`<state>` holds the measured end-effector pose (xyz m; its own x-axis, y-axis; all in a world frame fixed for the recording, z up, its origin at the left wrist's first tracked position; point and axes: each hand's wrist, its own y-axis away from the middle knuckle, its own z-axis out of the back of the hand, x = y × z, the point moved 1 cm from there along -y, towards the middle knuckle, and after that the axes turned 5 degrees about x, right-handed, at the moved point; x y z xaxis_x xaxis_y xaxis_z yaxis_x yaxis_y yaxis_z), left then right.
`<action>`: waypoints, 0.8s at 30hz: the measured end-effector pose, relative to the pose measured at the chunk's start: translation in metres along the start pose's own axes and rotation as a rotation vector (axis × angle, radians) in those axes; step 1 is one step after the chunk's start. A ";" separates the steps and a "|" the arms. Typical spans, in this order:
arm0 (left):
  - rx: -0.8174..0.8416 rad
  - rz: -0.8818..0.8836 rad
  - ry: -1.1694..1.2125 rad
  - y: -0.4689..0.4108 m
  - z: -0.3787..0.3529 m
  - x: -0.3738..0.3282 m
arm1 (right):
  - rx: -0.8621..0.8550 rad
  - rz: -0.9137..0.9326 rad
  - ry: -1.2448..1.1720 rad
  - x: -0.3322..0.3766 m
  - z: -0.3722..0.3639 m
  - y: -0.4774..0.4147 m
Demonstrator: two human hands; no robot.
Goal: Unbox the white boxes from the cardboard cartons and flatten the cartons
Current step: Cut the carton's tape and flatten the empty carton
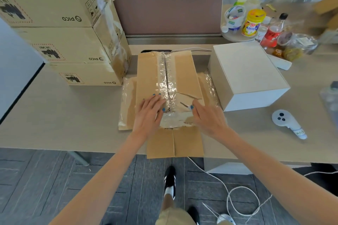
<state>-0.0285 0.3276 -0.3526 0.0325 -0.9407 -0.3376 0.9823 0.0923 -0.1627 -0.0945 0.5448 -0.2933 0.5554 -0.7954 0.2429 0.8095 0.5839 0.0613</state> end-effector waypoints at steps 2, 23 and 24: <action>-0.040 -0.034 0.003 0.013 -0.003 -0.009 | -0.004 0.033 0.002 -0.010 -0.008 0.014; 0.003 0.092 -0.073 0.042 -0.022 -0.050 | 0.216 0.008 0.346 -0.121 -0.124 0.115; 0.006 0.094 -0.074 0.042 -0.022 -0.050 | 0.207 0.011 0.349 -0.122 -0.124 0.115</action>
<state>0.0067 0.3857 -0.3631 0.1375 -0.9496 -0.2818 0.9755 0.1792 -0.1278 -0.0453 0.6892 -0.4363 0.6236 -0.7758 -0.0961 0.7677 0.5844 0.2629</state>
